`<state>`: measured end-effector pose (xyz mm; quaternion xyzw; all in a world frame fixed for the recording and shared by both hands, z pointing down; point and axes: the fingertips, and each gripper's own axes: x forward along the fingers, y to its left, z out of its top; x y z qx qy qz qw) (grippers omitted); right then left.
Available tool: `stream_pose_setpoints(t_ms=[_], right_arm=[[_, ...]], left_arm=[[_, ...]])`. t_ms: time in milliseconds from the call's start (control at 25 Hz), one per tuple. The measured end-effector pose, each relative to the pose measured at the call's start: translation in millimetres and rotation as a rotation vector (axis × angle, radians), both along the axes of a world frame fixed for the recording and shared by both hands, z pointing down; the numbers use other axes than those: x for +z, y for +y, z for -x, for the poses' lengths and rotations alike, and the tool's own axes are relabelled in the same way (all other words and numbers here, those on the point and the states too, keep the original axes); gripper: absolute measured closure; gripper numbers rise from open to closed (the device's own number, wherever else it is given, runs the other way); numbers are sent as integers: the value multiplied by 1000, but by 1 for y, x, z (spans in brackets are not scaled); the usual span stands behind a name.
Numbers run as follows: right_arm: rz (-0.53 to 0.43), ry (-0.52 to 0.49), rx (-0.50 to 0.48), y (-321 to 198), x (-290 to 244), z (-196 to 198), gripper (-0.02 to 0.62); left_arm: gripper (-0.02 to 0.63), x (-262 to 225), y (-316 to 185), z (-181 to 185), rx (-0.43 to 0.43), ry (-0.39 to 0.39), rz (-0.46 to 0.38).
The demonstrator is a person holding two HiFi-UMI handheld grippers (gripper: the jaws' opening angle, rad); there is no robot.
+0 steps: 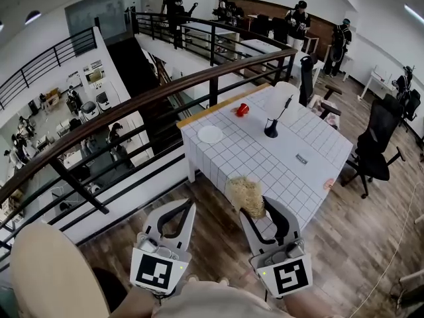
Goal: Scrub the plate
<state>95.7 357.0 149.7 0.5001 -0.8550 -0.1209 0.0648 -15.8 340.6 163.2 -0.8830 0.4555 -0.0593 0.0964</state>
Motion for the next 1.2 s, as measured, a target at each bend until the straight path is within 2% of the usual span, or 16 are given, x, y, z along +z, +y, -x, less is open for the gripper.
stream_pose_setpoints(t_ms=[600, 920, 1200], right_arm=[[13, -18, -20, 1, 18, -61, 420], [3, 12, -56, -16, 28, -61, 419], [5, 47, -47, -52, 34, -52, 419]], left_arm=[[592, 8, 5, -63, -15, -2, -6], [592, 16, -11, -61, -52, -3, -22], [592, 27, -45, -48, -43, 2, -4]])
